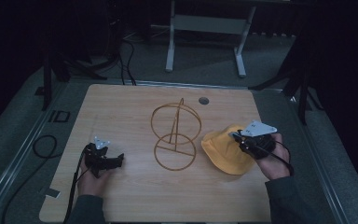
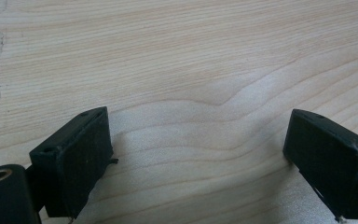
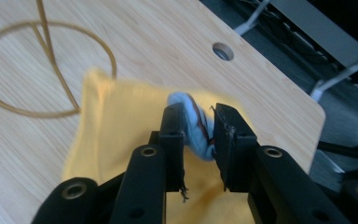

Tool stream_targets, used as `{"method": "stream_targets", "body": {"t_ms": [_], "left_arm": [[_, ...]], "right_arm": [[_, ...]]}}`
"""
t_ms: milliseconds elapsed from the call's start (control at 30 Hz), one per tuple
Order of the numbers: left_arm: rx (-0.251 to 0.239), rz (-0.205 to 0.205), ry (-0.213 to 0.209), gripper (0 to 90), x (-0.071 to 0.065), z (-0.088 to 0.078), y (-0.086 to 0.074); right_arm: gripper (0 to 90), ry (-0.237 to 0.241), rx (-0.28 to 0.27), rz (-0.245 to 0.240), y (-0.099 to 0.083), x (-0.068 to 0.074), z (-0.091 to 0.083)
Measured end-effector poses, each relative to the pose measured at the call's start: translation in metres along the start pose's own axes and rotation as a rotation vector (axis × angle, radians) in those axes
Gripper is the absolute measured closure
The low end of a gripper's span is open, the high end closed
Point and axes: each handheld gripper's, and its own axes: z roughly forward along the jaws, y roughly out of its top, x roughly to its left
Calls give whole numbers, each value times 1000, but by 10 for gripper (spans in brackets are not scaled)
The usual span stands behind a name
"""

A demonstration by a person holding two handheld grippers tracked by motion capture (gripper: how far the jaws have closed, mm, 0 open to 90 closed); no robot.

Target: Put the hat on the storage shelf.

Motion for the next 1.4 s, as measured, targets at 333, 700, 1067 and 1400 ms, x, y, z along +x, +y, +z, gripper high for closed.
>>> {"method": "stream_targets", "body": {"t_ms": [333, 700, 1067, 1400], "left_arm": [[0, 0, 1, 77, 0, 0, 0], [-3, -3, 1, 77, 0, 0, 0], [0, 0, 1, 77, 0, 0, 0], [-1, -2, 0, 77, 0, 0, 0]], "right_arm": [[607, -42, -27, 109, -1, -24, -7], [424, 1, 84, 169, -12, -44, 3], [460, 77, 187, 101, -17, -50, 11], [475, 135, 266, 39, -17, -53, 19]]}}
